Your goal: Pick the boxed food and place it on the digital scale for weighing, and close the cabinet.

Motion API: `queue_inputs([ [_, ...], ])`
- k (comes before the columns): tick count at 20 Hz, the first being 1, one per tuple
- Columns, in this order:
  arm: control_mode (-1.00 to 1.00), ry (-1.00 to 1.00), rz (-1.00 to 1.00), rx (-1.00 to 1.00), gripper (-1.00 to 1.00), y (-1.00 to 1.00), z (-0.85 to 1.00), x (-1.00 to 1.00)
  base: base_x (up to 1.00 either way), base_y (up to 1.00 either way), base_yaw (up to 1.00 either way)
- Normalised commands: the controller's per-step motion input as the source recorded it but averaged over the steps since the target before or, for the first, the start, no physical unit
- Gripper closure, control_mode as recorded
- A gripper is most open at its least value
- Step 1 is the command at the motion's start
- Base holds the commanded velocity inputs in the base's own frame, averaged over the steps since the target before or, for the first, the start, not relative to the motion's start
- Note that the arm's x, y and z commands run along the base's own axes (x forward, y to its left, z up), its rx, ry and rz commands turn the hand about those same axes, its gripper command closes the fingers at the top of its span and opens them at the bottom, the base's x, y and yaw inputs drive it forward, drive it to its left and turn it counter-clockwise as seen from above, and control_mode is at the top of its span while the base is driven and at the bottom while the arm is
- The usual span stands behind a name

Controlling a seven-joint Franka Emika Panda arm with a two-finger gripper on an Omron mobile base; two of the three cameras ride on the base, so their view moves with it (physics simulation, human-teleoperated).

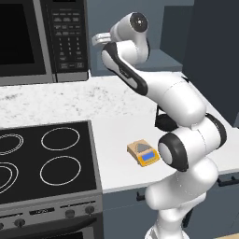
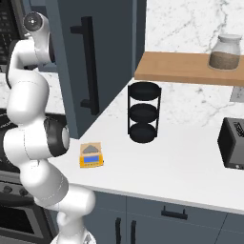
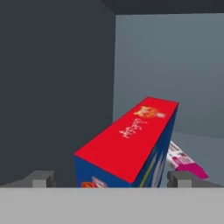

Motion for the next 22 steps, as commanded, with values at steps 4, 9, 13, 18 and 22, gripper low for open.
queue_inputs([
  [4, -1.0, 0.02, 0.0, 0.03, -1.0, -0.29, 0.0, 0.14, 0.0, 0.0, 0.0],
  [9, -1.0, 0.06, 0.0, 0.05, -1.0, -0.23, 0.0, 0.14, 0.0, 0.0, 0.0],
  [13, -1.0, 0.0, 0.0, 0.01, -1.0, -0.17, -0.07, 0.44, 0.0, 0.0, 0.0],
  [18, -1.0, 0.0, 0.0, 0.0, -1.0, 0.0, -0.24, 0.62, 0.0, 0.0, 0.0],
  [22, -1.0, 0.0, -0.02, 0.0, -1.0, -0.23, -0.19, 0.59, 0.0, 0.0, 0.0],
])
